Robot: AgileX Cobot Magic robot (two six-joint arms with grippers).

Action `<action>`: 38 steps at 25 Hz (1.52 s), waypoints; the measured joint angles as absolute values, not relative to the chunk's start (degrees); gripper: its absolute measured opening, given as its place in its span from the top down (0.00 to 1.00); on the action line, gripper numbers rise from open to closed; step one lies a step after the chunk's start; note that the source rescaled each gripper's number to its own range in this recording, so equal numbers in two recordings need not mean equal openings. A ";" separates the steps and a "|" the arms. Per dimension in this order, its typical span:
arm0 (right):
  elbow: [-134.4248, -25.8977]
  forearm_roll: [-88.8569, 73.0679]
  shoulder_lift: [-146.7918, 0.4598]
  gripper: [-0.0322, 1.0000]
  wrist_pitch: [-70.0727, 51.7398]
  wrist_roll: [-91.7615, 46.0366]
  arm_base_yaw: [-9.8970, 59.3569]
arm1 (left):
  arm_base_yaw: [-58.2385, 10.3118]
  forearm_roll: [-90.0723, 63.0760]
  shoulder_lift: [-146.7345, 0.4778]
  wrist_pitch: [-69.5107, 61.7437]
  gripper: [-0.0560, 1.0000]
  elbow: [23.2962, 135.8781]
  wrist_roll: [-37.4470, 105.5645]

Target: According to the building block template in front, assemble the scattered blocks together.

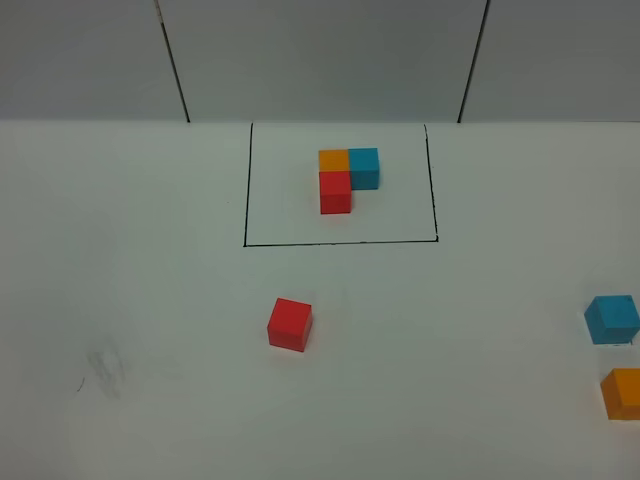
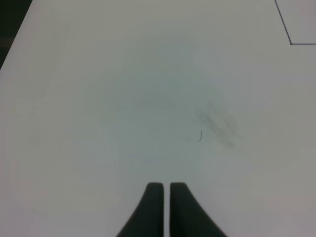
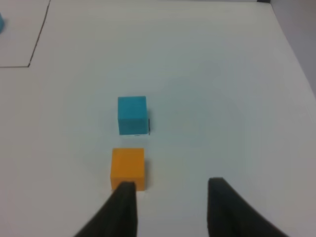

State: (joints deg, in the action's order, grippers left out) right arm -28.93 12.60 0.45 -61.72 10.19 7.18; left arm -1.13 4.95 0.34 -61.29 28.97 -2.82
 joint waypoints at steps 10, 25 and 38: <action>-28.93 10.36 0.45 0.16 -61.60 6.84 7.18 | -1.13 4.95 0.34 -61.29 0.95 28.97 -2.82; -32.93 9.16 -9.41 0.08 -57.66 6.37 7.18 | -1.13 4.95 0.34 -61.29 0.95 28.97 -2.82; -34.20 7.79 -27.56 0.08 -51.96 6.13 7.18 | -0.21 5.00 0.34 -61.29 0.95 28.97 -2.78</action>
State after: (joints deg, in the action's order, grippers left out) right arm -34.20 7.79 -27.56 -51.96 6.13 7.18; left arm -0.21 5.00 0.34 -61.29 28.97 -2.78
